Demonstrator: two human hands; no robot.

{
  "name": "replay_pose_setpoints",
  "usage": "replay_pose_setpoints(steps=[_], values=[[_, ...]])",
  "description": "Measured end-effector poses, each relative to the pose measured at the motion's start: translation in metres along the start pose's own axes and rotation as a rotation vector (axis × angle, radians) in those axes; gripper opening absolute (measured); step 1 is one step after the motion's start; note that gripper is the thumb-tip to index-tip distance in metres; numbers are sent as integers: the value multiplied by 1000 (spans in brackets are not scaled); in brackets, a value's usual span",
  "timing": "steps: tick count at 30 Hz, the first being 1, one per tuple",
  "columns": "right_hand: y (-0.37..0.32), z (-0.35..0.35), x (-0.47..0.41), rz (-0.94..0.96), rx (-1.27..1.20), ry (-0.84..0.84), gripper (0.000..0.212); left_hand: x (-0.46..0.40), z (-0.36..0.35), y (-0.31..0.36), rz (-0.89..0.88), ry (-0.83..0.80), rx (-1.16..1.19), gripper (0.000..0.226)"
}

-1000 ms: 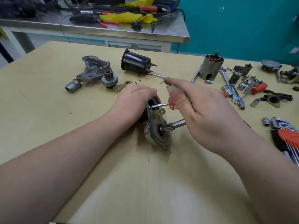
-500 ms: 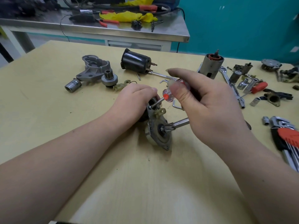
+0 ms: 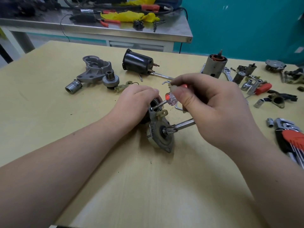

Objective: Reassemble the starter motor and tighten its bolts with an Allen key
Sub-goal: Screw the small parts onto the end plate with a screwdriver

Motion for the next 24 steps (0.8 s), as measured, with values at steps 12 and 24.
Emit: replay_pose_setpoints(steps=[12,24], values=[[2,4,-1,-20,98,-63,35,0,1,2,6,15,-46,38],[2,0,-4,81,182,-93,26,-1,0,1,30,14,-19,39]])
Point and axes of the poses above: each hand's wrist, its own x-axis away from the middle knuckle, its own z-axis out of the back of the hand, y = z × x, the point moved 4 cm from there along -x, towards the middle knuckle, and after that the axes turned 2 degrees about -z, right-handed, at the moved point
